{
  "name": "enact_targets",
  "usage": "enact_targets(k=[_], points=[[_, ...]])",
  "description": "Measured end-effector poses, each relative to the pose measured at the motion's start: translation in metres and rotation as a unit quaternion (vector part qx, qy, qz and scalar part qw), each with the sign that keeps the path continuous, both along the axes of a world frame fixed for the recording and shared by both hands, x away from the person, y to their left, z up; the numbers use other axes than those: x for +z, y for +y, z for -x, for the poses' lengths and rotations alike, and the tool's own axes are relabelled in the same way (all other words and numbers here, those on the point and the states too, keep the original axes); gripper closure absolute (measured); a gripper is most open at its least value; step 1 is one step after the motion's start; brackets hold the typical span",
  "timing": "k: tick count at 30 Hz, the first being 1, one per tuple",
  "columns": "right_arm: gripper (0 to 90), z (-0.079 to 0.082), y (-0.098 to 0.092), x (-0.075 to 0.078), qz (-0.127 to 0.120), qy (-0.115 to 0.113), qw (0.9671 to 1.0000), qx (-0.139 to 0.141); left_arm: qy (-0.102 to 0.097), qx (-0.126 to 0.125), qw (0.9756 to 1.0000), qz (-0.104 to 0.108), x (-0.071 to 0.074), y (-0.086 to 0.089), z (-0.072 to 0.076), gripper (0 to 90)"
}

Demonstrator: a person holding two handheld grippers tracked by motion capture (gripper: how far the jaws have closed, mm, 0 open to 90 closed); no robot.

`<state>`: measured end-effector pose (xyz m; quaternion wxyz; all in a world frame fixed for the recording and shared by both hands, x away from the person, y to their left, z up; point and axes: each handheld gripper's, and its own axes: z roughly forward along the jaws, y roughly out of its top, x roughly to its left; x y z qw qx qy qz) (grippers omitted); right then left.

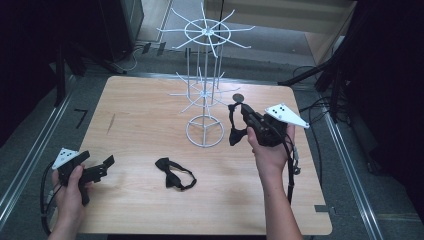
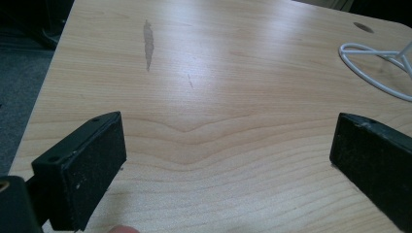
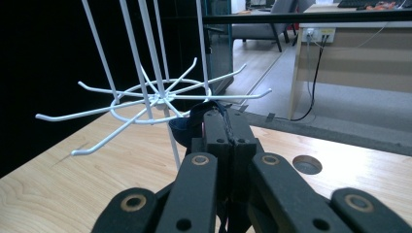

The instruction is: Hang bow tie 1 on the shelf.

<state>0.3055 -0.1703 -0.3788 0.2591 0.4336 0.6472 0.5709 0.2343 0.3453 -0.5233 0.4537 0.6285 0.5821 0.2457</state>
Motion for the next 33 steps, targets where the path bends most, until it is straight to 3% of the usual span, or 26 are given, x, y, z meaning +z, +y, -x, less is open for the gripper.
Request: enact_targets(k=[6, 14, 26, 33], points=[[90.0, -0.008, 0.004, -0.001, 0.005, 0.007, 1.0000, 0.003, 0.000, 0.002, 1.0000, -0.001, 0.000, 0.000, 0.000, 0.2], [90.0, -0.020, 0.003, -0.008, -0.013, 0.032, 0.9994, 0.007, 0.001, 0.002, 1.0000, -0.001, 0.000, 0.001, 0.000, 0.2], [90.0, -0.029, 0.004, -0.022, -0.018, 0.052, 0.9984, 0.008, 0.001, 0.002, 1.0000, 0.001, 0.000, 0.000, 0.000, 0.2], [90.0, -0.036, 0.008, -0.034, -0.040, 0.064, 0.9971, 0.009, 0.001, 0.001, 1.0000, 0.000, 0.000, 0.001, 0.000, 0.2]])
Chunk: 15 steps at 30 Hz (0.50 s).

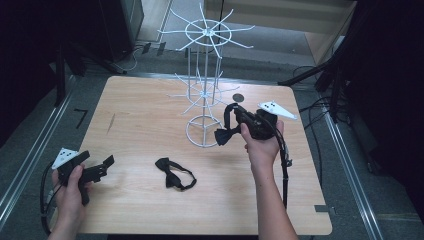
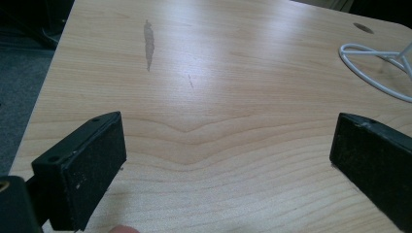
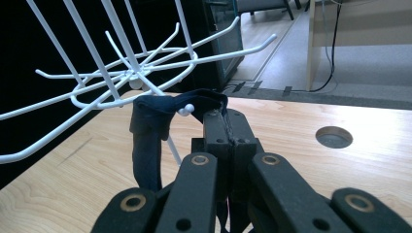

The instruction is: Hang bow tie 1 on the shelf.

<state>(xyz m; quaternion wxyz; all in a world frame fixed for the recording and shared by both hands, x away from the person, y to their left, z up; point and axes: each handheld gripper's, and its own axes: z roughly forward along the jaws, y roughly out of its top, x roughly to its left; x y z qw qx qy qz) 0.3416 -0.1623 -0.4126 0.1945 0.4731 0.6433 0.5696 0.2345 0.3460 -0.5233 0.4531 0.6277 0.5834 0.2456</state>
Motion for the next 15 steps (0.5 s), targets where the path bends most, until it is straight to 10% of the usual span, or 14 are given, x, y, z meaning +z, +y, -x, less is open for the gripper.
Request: enact_targets(k=[15], points=[[90.0, -0.007, 0.018, -0.011, -0.037, 0.001, 0.9992, -0.016, 0.000, 0.000, 1.0000, 0.000, 0.000, 0.000, 0.000, 0.2]])
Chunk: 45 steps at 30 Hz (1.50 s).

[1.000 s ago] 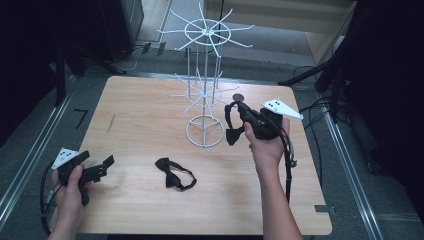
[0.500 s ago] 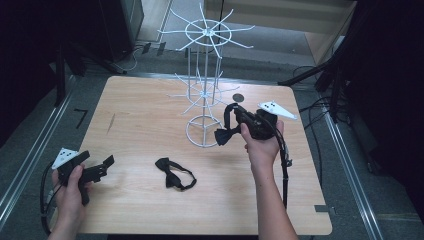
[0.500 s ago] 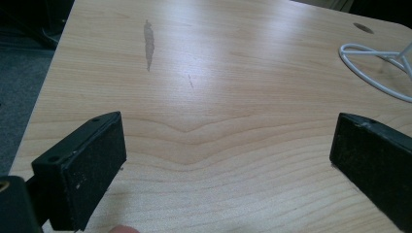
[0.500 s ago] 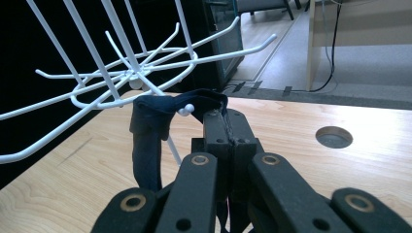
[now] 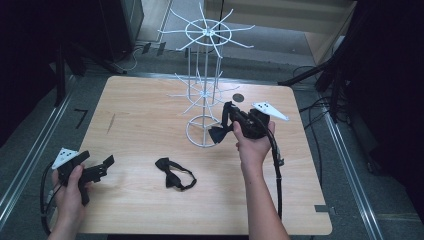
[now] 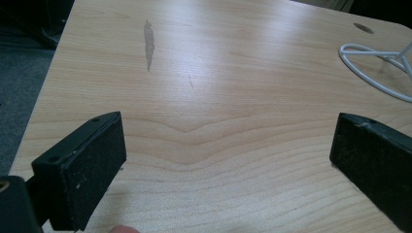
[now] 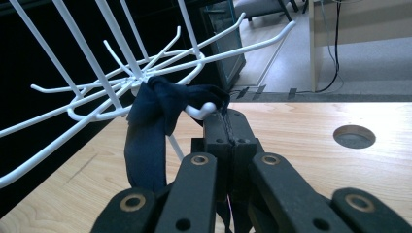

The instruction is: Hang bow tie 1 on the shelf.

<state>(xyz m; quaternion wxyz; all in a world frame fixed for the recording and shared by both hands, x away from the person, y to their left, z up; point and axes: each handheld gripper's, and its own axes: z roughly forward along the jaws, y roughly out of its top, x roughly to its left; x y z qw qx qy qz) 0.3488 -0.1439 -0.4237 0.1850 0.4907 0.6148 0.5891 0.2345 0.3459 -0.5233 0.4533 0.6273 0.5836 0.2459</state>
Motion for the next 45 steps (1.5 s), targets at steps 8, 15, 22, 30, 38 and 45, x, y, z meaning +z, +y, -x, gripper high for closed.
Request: enact_targets(k=[8, 15, 22, 30, 38, 45], points=[[90.0, -0.004, 0.013, -0.001, 0.000, 0.000, 1.0000, -0.001, -0.001, 0.000, 1.0000, 0.001, 0.000, 0.001, 0.000, 0.2], [90.0, -0.007, 0.019, -0.003, -0.007, 0.004, 1.0000, 0.001, -0.001, 0.000, 1.0000, 0.000, 0.000, 0.000, 0.000, 0.2], [85.6, -0.007, 0.020, -0.004, -0.001, 0.005, 1.0000, 0.004, -0.001, 0.001, 1.0000, 0.001, 0.000, 0.001, 0.000, 0.2], [63.7, -0.001, 0.011, -0.010, 0.005, -0.001, 1.0000, -0.003, -0.001, 0.003, 1.0000, 0.004, 0.000, 0.003, 0.000, 0.2], [52.5, 0.013, -0.002, -0.009, 0.036, -0.008, 0.9992, -0.017, -0.001, 0.003, 1.0000, 0.002, 0.000, 0.003, 0.000, 0.2], [50.5, 0.030, -0.011, -0.011, 0.055, -0.011, 0.9984, -0.009, -0.001, 0.004, 1.0000, 0.001, 0.000, 0.003, 0.000, 0.2]])
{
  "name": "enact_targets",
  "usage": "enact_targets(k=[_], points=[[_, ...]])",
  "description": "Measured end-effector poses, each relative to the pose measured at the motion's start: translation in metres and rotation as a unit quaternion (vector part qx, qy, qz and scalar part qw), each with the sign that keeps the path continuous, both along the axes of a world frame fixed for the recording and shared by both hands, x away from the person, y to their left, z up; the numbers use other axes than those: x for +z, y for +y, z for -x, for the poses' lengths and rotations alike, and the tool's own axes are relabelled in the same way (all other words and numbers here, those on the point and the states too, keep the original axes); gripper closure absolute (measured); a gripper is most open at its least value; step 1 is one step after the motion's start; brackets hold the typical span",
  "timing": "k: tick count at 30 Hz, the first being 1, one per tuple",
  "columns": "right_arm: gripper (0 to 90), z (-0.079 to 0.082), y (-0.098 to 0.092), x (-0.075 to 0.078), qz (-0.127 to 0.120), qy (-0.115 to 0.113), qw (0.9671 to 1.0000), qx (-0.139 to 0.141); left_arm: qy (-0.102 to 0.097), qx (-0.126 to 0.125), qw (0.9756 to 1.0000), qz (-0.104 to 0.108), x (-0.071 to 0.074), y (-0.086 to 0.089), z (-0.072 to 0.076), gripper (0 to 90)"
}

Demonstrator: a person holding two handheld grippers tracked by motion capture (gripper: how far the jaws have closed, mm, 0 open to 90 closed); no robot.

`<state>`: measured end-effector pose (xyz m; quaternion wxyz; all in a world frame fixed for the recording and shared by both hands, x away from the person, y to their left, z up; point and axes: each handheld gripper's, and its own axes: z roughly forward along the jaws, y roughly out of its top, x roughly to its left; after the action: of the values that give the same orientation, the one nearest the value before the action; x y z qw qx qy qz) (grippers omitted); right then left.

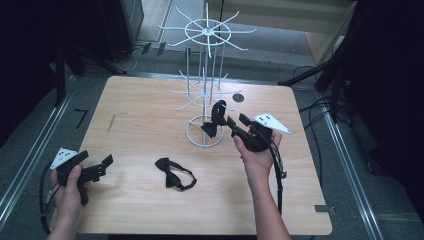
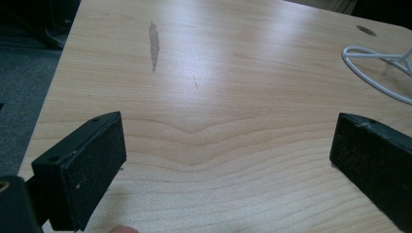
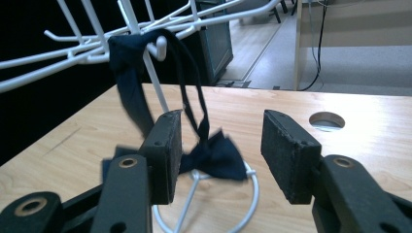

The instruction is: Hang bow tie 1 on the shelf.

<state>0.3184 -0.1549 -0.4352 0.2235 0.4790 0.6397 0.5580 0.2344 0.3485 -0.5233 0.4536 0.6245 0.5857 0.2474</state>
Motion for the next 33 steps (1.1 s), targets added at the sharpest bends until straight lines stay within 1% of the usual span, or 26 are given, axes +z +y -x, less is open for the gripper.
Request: enact_targets(k=[1, 2, 4, 6, 10, 12, 13, 19, 25, 26, 28, 31, 32, 33], points=[[50.5, 0.000, 0.000, 0.000, 0.000, 0.000, 1.0000, 0.000, 0.000, 0.000, 1.0000, 0.000, 0.000, 0.000, 0.000, 0.2], [51.5, 0.004, -0.002, -0.002, 0.000, 0.003, 1.0000, 0.003, 0.000, 0.000, 1.0000, 0.000, 0.000, 0.000, 0.000, 0.1], [51.7, 0.007, -0.003, -0.003, -0.001, 0.004, 1.0000, 0.005, 0.001, 0.000, 1.0000, 0.000, 0.000, 0.000, 0.000, 0.1], [52.1, 0.011, -0.004, -0.005, 0.008, 0.004, 0.9999, 0.006, 0.001, 0.000, 1.0000, -0.001, 0.000, 0.000, 0.000, 0.2], [51.9, 0.021, -0.006, -0.011, 0.016, 0.009, 0.9997, 0.013, 0.001, 0.000, 1.0000, -0.001, 0.000, 0.000, 0.000, 0.2], [51.9, 0.022, -0.007, -0.013, 0.016, 0.008, 0.9998, 0.013, 0.001, 0.001, 1.0000, -0.002, 0.000, 0.000, 0.000, 0.2], [51.9, 0.024, -0.008, -0.014, 0.016, 0.012, 0.9997, 0.012, 0.002, 0.001, 1.0000, -0.002, 0.000, 0.000, 0.000, 0.2], [52.1, 0.030, -0.009, -0.023, 0.021, 0.021, 0.9994, 0.018, 0.003, 0.001, 1.0000, 0.000, 0.000, -0.001, 0.001, 0.2], [52.1, 0.036, -0.008, -0.034, 0.025, 0.032, 0.9990, 0.017, 0.002, 0.002, 1.0000, 0.000, 0.000, -0.001, 0.001, 0.1], [52.1, 0.038, -0.006, -0.038, 0.026, 0.040, 0.9987, 0.021, 0.003, 0.001, 1.0000, -0.001, 0.000, -0.001, 0.001, 0.2], [52.0, 0.039, -0.005, -0.040, 0.027, 0.039, 0.9986, 0.022, 0.002, 0.001, 1.0000, -0.001, 0.000, -0.001, 0.001, 0.2], [52.0, 0.043, -0.001, -0.046, 0.032, 0.046, 0.9980, 0.028, 0.002, 0.001, 1.0000, 0.001, 0.000, -0.001, 0.001, 0.2], [51.8, 0.044, 0.003, -0.049, 0.036, 0.048, 0.9976, 0.035, 0.002, 0.001, 1.0000, 0.001, 0.000, -0.001, 0.001, 0.2], [51.8, 0.044, 0.003, -0.049, 0.036, 0.048, 0.9976, 0.035, 0.002, 0.001, 1.0000, 0.001, 0.000, -0.001, 0.001, 0.2]])
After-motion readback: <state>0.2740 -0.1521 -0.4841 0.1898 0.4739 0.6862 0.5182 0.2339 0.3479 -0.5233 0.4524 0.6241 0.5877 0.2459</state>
